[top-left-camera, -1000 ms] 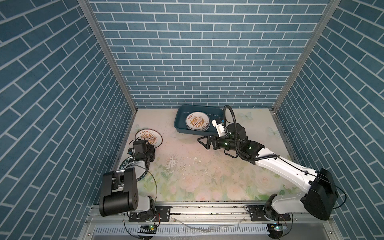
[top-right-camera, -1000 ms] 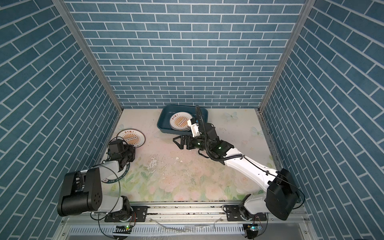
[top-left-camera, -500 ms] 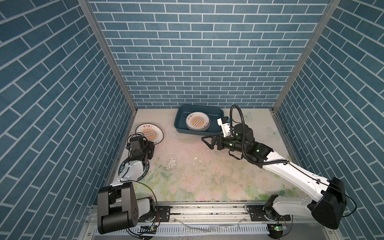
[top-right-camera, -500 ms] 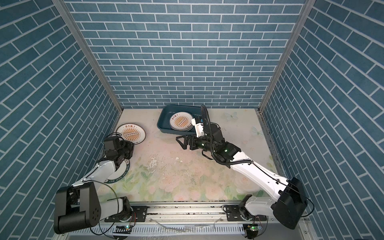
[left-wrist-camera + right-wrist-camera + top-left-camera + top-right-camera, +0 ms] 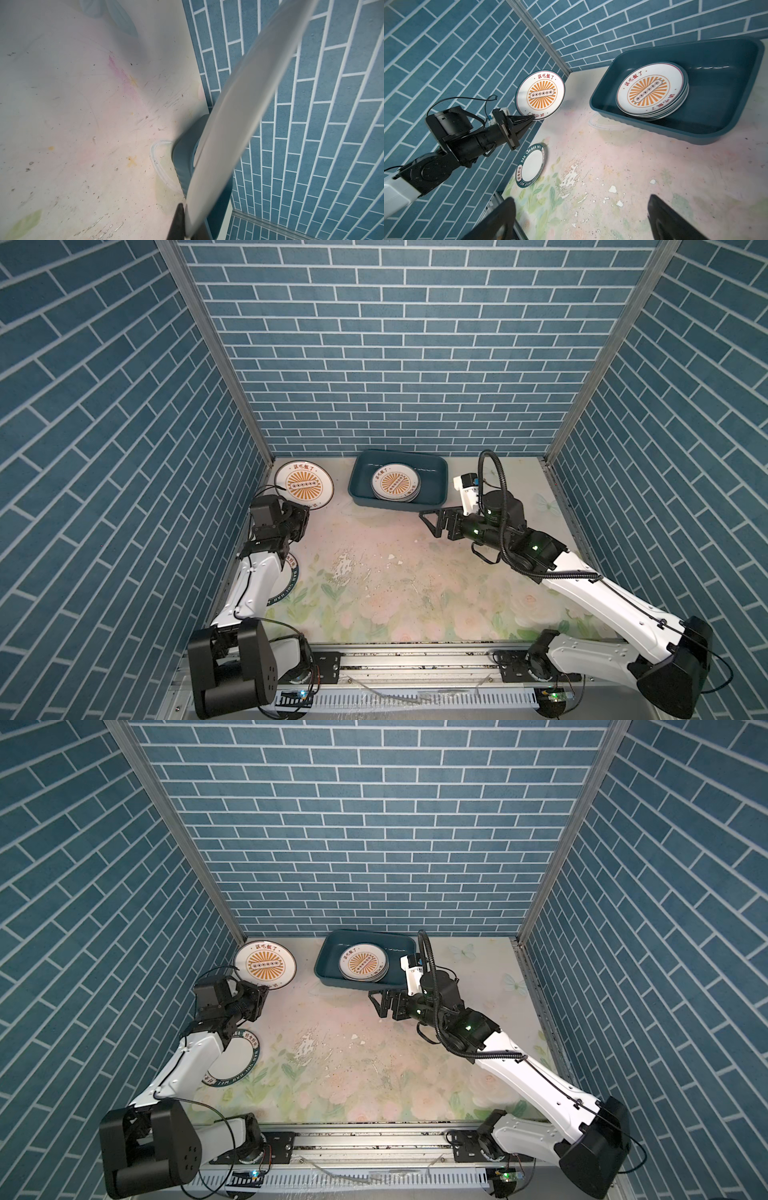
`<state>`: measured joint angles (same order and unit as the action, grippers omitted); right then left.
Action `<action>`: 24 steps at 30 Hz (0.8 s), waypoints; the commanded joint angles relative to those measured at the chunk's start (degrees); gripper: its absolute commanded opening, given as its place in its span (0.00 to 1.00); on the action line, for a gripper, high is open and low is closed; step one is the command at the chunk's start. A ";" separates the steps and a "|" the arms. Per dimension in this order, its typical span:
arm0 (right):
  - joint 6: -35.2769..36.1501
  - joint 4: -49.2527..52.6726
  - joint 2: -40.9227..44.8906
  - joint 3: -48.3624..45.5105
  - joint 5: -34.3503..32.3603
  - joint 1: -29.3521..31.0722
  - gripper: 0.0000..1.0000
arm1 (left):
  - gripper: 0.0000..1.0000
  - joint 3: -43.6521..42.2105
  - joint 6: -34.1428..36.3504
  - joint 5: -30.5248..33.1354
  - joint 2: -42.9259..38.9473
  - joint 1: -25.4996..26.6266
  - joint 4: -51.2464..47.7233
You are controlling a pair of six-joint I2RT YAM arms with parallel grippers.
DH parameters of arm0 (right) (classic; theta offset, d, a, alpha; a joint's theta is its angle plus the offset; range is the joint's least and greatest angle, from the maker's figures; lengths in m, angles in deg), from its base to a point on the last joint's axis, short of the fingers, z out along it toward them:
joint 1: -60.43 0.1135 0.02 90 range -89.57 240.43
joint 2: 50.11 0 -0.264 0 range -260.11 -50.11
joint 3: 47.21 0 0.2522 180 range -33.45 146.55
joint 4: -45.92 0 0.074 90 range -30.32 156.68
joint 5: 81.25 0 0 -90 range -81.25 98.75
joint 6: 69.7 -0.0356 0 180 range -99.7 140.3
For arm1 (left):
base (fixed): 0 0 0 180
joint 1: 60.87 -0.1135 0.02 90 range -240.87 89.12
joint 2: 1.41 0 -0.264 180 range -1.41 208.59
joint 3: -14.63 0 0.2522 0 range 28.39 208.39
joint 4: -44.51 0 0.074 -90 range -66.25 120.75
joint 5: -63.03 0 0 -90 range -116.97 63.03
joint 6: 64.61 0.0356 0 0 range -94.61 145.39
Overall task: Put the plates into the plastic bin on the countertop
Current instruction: 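Carry the plate toward the bin with the left gripper while the right waits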
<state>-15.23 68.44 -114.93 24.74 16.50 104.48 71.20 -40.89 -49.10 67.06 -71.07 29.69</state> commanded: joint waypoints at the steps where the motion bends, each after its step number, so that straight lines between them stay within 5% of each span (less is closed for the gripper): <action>1: 1.69 2.03 2.38 -0.91 -2.29 -0.87 0.99 | 0.06 2.35 1.94 -2.28 -1.06 0.25 0.10; 24: 1.34 6.71 9.84 -4.20 -4.83 -6.92 0.98 | 0.06 12.74 5.38 -8.32 8.51 7.81 0.05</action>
<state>-15.23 74.10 -106.21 21.68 12.89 97.86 81.30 -36.96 -55.70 75.03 -64.14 27.57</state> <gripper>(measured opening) 0.985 0.080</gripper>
